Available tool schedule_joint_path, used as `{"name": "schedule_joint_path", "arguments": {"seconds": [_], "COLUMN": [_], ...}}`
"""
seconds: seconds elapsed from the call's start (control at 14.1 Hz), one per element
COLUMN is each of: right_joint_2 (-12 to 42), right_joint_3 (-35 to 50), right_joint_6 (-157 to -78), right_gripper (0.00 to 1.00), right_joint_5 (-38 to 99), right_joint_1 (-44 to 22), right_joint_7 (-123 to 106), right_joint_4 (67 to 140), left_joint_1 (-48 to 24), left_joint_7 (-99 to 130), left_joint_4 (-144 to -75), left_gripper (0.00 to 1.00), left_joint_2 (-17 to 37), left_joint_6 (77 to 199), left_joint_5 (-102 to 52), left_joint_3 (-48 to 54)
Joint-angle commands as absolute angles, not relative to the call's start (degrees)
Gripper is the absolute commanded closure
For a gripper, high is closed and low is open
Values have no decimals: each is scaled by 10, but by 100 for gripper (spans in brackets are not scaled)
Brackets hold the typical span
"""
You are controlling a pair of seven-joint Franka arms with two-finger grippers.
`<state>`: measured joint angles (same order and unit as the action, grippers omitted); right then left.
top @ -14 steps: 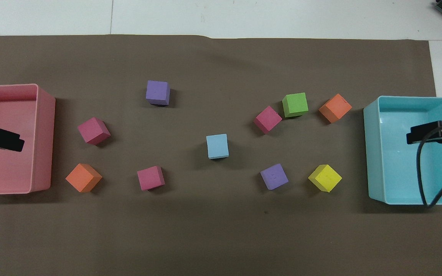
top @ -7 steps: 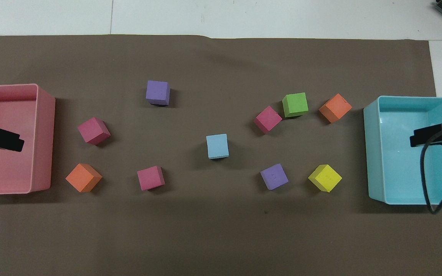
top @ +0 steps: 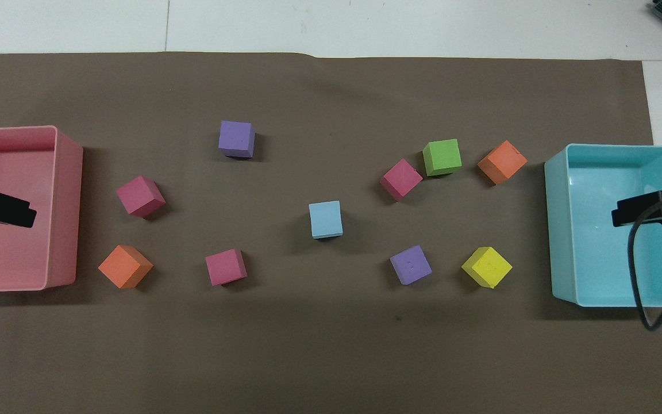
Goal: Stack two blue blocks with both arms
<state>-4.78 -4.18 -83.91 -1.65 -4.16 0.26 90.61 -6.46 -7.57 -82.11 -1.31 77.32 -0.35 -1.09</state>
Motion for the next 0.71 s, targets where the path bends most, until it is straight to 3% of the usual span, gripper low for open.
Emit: {"name": "schedule_joint_path", "arguments": {"seconds": [0.0,0.64], "right_joint_2": [-54,-54], "right_joint_3": [-45,-43], "right_joint_6": [-831,-838], "right_gripper": [0,0], "right_joint_5": [-22,-19], "right_joint_1": [-47,-44], "right_joint_7": [-7,-6], "right_joint_4": [905,908], "left_joint_1": [-56,-56], "left_joint_7": [-78,-78], "left_joint_4": [-833,-833], "left_gripper": [0,0], "left_joint_2": [-25,-25], "left_joint_6": [774,774], "left_joint_5": [-4,-4], "left_joint_3": [-6,-6]}}
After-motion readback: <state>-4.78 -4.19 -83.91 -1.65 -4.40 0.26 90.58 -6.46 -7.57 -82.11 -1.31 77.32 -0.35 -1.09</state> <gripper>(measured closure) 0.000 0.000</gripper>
